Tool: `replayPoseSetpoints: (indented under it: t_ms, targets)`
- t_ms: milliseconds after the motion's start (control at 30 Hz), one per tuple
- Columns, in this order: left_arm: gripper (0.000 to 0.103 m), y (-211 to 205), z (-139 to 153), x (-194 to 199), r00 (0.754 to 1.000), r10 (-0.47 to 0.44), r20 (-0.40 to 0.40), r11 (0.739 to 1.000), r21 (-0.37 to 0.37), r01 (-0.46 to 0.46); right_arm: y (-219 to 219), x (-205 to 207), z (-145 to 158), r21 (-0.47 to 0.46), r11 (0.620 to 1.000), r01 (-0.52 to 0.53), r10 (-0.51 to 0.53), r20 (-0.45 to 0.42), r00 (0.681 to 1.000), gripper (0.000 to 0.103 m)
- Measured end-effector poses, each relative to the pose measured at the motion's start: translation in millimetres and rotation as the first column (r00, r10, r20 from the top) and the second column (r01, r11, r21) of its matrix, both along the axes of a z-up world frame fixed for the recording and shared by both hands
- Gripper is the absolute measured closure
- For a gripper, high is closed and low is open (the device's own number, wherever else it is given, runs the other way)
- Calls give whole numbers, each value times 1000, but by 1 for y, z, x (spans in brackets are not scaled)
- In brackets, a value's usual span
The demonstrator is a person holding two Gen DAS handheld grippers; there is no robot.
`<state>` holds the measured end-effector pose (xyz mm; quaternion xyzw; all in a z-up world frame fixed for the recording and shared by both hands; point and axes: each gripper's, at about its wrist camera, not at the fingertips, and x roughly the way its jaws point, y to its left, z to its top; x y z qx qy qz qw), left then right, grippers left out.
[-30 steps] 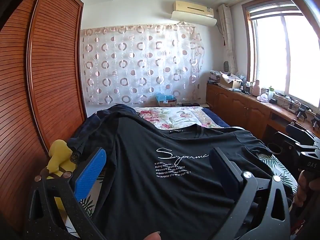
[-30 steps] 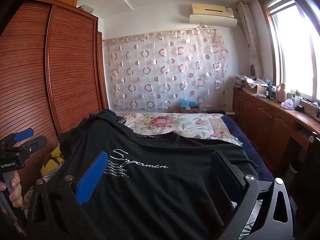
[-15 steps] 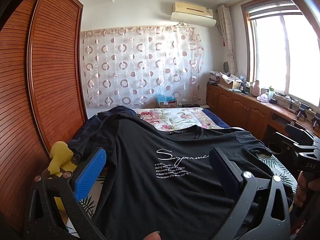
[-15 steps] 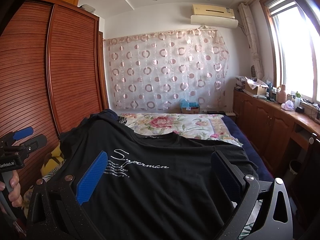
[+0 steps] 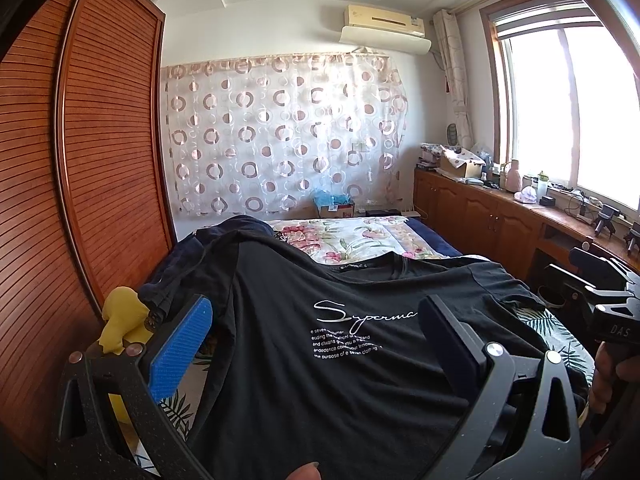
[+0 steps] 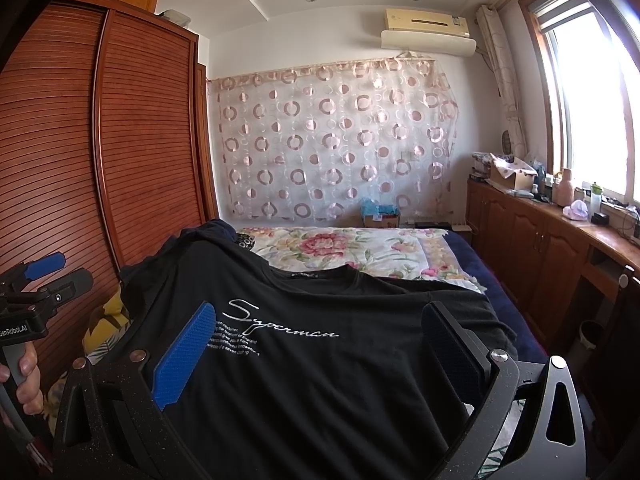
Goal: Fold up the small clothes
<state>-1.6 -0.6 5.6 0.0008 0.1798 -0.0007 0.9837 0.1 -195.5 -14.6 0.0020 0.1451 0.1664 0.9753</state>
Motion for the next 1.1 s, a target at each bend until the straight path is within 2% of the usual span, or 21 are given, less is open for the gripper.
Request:
replayPoseSetpoints:
  t_ms: [1100]
  targets:
    - [0, -2, 2, -1, 1000, 3, 6, 1000, 6, -3, 1, -3, 0, -2, 1000, -4, 4, 7, 1000, 0]
